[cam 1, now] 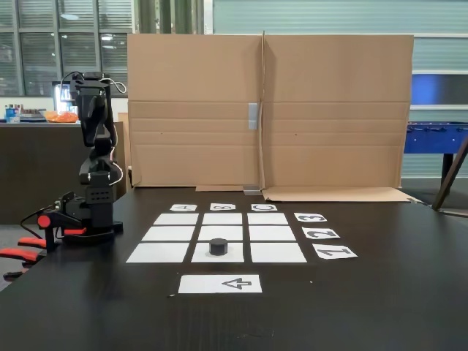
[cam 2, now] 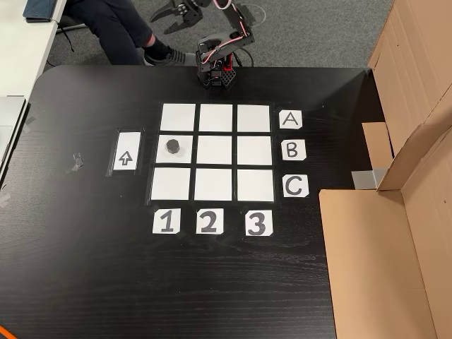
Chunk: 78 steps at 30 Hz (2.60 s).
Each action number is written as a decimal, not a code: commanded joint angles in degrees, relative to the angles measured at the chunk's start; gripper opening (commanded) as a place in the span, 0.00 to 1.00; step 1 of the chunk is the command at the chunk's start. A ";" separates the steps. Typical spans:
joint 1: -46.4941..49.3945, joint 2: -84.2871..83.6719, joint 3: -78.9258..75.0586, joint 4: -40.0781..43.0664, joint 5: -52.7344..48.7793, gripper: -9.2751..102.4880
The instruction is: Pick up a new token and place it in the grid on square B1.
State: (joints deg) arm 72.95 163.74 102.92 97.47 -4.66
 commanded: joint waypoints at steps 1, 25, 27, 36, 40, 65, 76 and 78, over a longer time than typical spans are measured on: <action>2.37 2.11 0.26 -1.05 0.09 0.29; 7.73 12.48 23.91 -18.11 0.62 0.19; 8.09 13.36 27.95 -20.13 0.62 0.19; 9.40 15.03 40.43 -21.62 0.62 0.19; 9.32 16.35 47.46 -22.76 0.53 0.19; 8.79 24.52 64.95 -27.77 0.62 0.18; 9.23 26.72 65.30 -26.54 0.70 0.18; 9.23 26.72 65.30 -26.54 0.70 0.18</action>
State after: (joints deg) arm 82.00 190.28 168.40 70.75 -4.39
